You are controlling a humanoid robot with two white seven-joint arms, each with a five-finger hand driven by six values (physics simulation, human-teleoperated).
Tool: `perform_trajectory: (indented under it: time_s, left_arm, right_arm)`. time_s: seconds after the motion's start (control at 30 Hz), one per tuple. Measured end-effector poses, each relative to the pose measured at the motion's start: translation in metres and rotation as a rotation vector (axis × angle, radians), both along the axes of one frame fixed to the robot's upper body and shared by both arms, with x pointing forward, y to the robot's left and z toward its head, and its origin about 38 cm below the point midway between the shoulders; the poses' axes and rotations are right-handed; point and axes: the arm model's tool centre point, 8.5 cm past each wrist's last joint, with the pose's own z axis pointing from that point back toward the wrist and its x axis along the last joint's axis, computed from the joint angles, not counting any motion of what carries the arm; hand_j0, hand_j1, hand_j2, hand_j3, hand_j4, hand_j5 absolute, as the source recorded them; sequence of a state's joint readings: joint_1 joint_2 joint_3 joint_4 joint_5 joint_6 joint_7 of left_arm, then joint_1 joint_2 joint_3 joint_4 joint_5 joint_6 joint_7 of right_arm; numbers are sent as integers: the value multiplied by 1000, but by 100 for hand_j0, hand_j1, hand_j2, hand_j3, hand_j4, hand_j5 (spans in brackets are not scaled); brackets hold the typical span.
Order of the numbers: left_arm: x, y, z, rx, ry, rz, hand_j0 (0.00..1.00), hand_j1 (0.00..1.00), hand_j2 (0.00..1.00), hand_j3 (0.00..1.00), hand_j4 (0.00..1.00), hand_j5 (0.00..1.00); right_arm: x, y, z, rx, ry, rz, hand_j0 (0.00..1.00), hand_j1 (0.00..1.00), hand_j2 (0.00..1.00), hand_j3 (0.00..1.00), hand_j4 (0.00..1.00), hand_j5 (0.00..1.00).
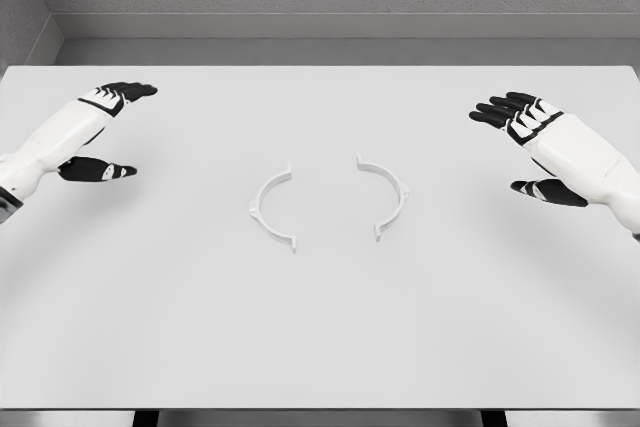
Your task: Assemble PVC drainage pipe clamps
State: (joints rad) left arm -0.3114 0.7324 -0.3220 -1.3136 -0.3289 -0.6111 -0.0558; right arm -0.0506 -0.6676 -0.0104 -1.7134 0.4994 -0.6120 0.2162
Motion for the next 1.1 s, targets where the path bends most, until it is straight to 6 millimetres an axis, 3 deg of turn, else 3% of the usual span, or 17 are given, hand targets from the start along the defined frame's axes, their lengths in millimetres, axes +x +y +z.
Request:
perform_trajectory:
  time_s: [0.2,0.3,0.33,0.53,0.63,0.73,0.93,1.1]
  left_arm:
    - [0,-4,-3,1,7,-9,100,100,100,100,100,100]
    - [1,-11,-6,8,10,-23,100,100,100,100,100,100]
    - [1,-14,-8,10,12,-29,100,100,100,100,100,100]
    - [4,-41,-20,4,27,-82,100,100,100,100,100,100]
    - [2,-51,-27,3,40,-102,100,100,100,100,100,100]
    - [2,-58,-31,5,48,-118,100,100,100,100,100,100]
    - [0,-70,-35,5,52,-142,100,100,100,100,100,100]
    - [8,-92,-27,-1,20,-185,100,100,100,100,100,100]
  right_arm:
    - [5,2,5,-39,-25,-1,100,100,100,100,100,100]
    - [32,11,33,-86,-106,3,100,100,100,100,100,100]
    - [43,15,34,-112,-105,2,100,100,100,100,100,100]
    - [85,27,-6,-205,28,-50,100,100,100,100,100,100]
    - [91,32,-40,-241,104,-72,100,100,100,100,100,100]
    - [92,43,-59,-265,145,-67,100,100,100,100,100,100]
    - [93,55,-70,-287,158,-58,100,100,100,100,100,100]
    - [97,70,-65,-287,137,-36,100,100,100,100,100,100]
